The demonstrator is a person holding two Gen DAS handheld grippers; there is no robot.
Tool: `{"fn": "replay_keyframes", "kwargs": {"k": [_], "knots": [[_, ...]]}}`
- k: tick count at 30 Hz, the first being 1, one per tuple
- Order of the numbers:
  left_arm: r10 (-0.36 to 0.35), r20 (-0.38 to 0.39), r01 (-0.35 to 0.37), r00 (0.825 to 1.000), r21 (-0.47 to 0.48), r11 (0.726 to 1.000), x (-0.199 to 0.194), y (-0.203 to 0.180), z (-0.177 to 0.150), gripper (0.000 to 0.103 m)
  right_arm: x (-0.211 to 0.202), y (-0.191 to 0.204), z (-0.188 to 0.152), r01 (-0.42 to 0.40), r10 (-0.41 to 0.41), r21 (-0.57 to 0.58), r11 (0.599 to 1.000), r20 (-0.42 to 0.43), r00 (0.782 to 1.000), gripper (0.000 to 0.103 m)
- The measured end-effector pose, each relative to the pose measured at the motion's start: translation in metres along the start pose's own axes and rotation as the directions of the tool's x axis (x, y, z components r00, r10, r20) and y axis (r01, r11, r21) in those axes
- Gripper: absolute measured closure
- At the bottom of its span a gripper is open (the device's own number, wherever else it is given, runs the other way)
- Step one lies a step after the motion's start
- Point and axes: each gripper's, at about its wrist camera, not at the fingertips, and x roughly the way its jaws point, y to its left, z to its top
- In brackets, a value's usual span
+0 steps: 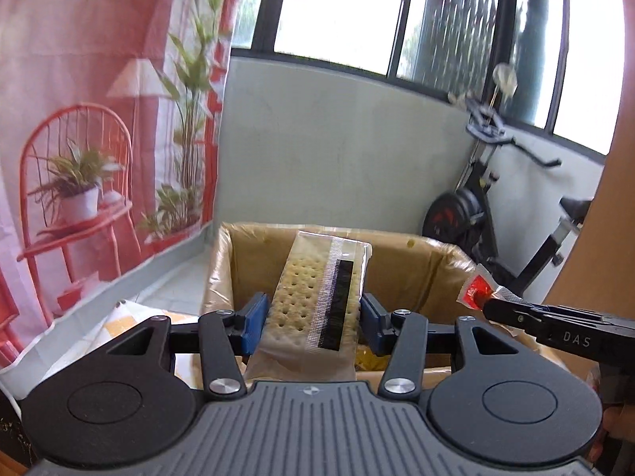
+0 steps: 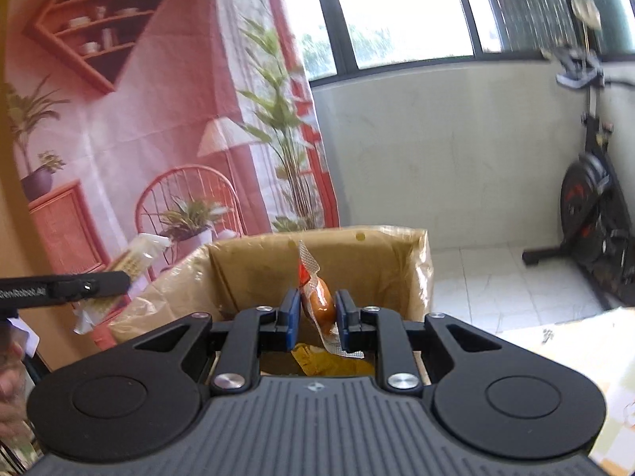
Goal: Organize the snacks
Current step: 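Carry both packets over the box and open both grippers to drop them, then move both grippers back toward the remaining snacks on the table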
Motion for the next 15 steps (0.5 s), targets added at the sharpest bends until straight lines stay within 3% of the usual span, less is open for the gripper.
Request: {"fn": "replay_keyframes", "kwargs": {"k": [6,8,10,15], "knots": [[0.004,-0.047,-0.002,0.999,0.046,0.999,0.022,0.001,-0.003,0.050,0.028,-0.004,-0.009,0.012,-0.013,-0.016,1.000,-0.066,0.998,0.081],[-0.001,-0.052,0.004,0.999,0.062,0.998,0.024,0.000,-0.003,0.043,0.029,0.000,-0.012,0.015,-0.018,-0.043,0.999,-0.066,0.998,0.079],[0.011,-0.046,-0.008,0.999,0.072,0.997,0.021,-0.001,-0.002,0.040,0.029,0.002,-0.013,0.018,-0.021,-0.048,0.999,-0.070,0.997,0.073],[0.008,-0.028,-0.006,1.000,0.071,0.997,-0.004,0.001,-0.002,0.040,0.013,0.003,-0.016,0.008,-0.009,-0.035,0.999,-0.047,0.999,0.072]]}}
